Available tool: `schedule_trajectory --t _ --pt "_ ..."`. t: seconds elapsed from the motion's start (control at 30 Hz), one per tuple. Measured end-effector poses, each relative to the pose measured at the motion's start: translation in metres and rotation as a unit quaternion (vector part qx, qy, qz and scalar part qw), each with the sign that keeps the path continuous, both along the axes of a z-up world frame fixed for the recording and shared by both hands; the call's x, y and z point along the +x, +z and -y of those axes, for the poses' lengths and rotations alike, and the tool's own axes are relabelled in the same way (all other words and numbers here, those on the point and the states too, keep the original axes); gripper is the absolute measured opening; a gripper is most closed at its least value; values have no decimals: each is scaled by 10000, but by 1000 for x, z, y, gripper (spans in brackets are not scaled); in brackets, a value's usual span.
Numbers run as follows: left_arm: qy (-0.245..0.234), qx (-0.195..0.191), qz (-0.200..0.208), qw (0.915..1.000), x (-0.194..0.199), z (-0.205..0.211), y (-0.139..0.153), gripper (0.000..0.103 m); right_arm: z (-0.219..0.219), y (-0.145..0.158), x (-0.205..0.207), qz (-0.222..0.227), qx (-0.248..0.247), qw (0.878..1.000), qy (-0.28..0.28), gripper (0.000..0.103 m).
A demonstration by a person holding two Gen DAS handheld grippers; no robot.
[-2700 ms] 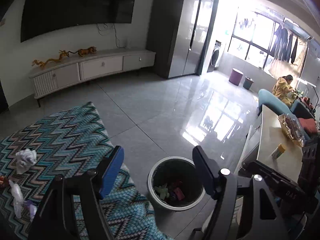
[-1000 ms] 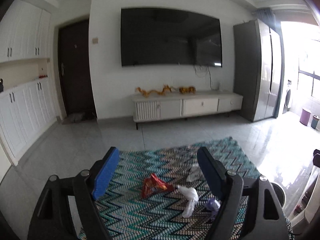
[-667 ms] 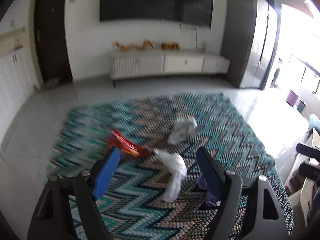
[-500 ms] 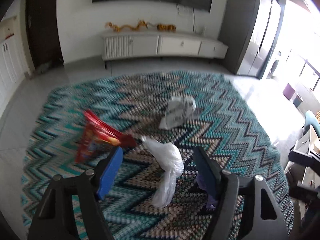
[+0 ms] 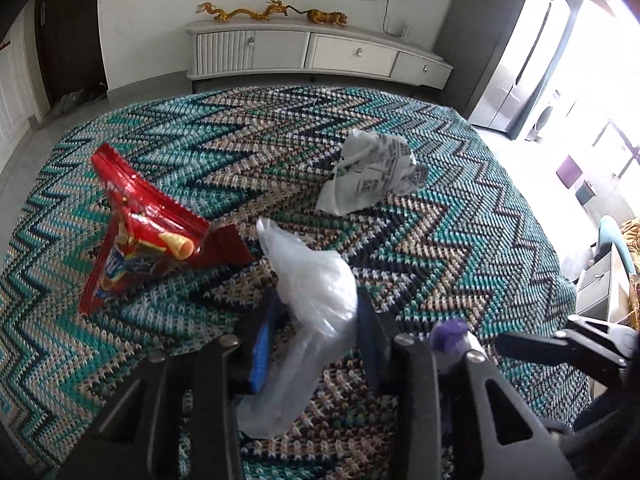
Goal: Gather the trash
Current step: 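Grasp a purple wrapper with the right tool while the left grasps a white plastic bag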
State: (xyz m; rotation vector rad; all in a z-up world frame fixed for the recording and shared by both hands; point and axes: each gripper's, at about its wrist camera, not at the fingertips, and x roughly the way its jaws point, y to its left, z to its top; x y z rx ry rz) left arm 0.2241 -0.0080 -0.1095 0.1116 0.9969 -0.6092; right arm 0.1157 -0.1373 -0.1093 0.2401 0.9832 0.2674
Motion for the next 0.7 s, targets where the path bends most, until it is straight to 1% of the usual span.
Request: schedule_trajectory --t 0.03,0.13,0.37,0.53,0.7 --pt "-5 -35 -16 10000 -1 -1 0 29 -1 -2 3 -22 17 10000 20 43" --pt "-35 -115 -13 9999 -4 -6 3 28 -1 -6 4 -11 83 10000 40 41" --pt "-136 -252 206 9994 -28 -15 22 27 8 11 -24 239 200 9995 -93 40" --pt "-147 -203 550 9982 -56 -23 48 27 20 28 -54 455 347 9981 -235 40" --pt "-137 -162 955 9952 -87 -21 74 27 28 55 -83 756 465 9953 -395 40"
